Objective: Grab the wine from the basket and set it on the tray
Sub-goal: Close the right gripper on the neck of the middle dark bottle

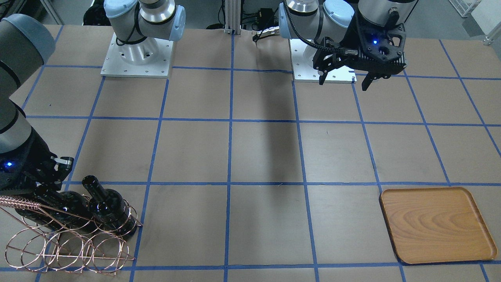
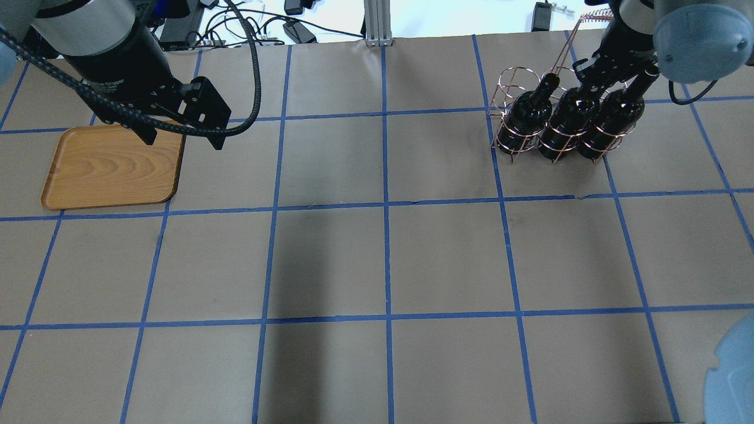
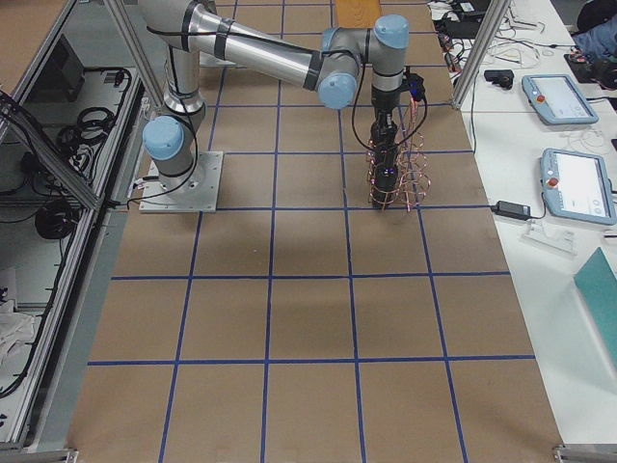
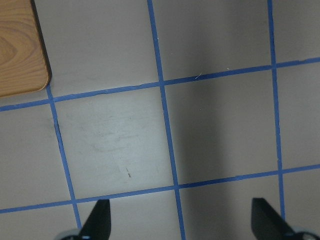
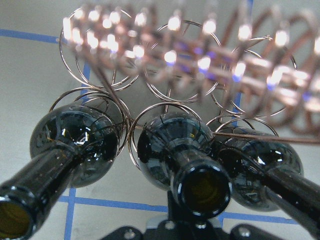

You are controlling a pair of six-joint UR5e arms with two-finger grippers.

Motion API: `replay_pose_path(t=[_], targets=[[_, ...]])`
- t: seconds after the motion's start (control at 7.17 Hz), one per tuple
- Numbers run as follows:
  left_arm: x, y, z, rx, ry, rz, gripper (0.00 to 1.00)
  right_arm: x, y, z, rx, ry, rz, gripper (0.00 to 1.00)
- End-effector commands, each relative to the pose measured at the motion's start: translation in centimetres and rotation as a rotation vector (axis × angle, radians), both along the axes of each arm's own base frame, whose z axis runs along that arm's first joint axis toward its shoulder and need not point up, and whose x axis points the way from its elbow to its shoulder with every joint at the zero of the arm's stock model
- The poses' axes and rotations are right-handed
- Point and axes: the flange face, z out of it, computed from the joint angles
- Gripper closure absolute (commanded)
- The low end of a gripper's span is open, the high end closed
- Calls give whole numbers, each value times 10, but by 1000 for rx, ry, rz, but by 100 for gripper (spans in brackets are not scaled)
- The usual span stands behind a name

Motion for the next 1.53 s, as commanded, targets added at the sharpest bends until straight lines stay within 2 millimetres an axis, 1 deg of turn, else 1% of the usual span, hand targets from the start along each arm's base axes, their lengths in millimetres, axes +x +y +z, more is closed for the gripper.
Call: replay_pose_path(t=[0.0,0.28,0.42,0.56,0.7,0.84,0.98,1.12,1.4], targets=[[0,0,0,0,0,0,0,1,0,2,-8,-5,0,16],[0,0,0,-3,0,0,0,0,-3,4,-25,-5,4,17],[0,0,0,-3,0,0,0,0,-7,6,-43,-1,4,21],[0,0,0,-3,0,0,0,-1,-10,0,-35,-4,4,23],[0,0,0,-3,0,0,0,-1,-11,0,-35,-3,2,25],[0,0,0,-4,0,1,0,-1,-11,-1,-33,-5,1,41],[0,0,0,-4,0,0,0,-1,-11,-1,-34,-5,0,47],[0,0,0,-4,0,1,0,-1,-11,0,-35,-5,-5,57],[0,0,0,-4,0,0,0,-1,-11,-1,-34,-6,-10,67]])
